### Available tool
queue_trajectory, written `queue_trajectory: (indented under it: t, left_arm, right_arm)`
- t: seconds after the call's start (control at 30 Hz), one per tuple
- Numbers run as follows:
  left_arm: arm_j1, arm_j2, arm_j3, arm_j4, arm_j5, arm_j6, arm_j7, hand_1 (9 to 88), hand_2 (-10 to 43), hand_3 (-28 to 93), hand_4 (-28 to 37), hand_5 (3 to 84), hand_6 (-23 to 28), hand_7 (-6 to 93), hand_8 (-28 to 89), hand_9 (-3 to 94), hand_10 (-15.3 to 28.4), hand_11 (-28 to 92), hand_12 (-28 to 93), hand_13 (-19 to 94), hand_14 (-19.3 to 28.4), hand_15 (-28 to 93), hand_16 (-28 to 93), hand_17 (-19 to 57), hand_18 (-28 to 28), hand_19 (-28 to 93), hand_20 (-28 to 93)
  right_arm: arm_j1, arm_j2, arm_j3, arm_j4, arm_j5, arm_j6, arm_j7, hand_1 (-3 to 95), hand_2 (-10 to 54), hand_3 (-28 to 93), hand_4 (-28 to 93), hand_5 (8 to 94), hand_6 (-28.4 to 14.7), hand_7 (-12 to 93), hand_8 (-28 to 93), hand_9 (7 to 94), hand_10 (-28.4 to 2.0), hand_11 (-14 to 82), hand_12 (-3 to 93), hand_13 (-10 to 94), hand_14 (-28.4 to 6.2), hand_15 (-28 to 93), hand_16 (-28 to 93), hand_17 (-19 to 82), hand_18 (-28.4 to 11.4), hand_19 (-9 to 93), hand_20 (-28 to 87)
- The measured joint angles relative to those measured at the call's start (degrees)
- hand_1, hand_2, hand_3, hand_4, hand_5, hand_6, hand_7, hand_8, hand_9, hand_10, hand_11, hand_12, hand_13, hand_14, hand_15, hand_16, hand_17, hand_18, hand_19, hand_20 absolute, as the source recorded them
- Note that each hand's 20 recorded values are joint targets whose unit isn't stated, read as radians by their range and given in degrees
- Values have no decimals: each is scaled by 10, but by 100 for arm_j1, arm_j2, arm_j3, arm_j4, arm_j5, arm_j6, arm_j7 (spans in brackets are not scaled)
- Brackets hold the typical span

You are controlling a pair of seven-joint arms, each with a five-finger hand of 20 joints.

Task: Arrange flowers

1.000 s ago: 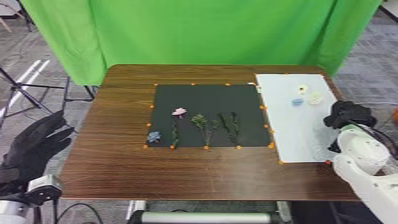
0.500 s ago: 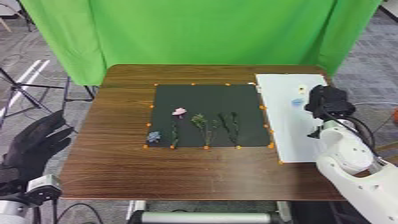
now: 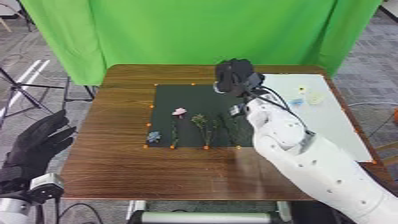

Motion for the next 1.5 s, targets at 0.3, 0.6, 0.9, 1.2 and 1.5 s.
queue_trajectory:
  t: [0.3,0.6,0.9,1.2,1.5]
  left_arm:
    - [-15,0,21,6,1,-9,-23,273,-13,719,-261,288,21,243,-126,233,106,229,164,209,137,309,15,-83,195,429,90]
    - [-30,40,41,20,-1,-27,-31,273,-13,719,-261,288,21,243,-125,234,107,231,165,210,137,310,16,-84,195,428,90]
    - [-58,59,53,36,-1,-42,-46,272,-12,719,-261,288,20,243,-125,238,108,232,163,210,138,309,15,-84,195,427,90]
    - [-78,68,67,48,-3,-52,-53,272,-12,719,-261,288,20,244,-125,240,109,233,162,210,138,309,15,-84,195,429,91]
    - [-85,73,68,55,-3,-56,-62,272,-12,720,-261,288,20,242,-125,241,108,233,162,211,138,310,15,-84,195,428,90]
  right_arm:
    - [264,-789,-338,801,-107,-382,-84,507,-95,837,-283,709,22,505,-5,871,-40,187,520,810,-1,512,408,307,-197,820,556]
    - [299,-1001,-573,1232,-263,-742,43,503,-95,838,-283,700,25,509,-4,868,-40,183,513,805,-1,510,409,304,-196,818,555]
    - [298,-1085,-623,1337,-335,-860,45,476,-95,817,-283,673,28,498,-1,844,-43,170,505,782,-5,519,407,286,-193,809,553]
    - [296,-1154,-584,1364,-391,-1063,119,423,-95,791,-283,641,20,448,-31,789,-58,183,445,736,-29,568,315,261,-195,794,559]
    - [296,-1154,-586,1379,-495,-1211,133,363,-95,825,-283,621,31,329,-61,730,-83,260,281,713,-33,574,289,244,-199,782,561]
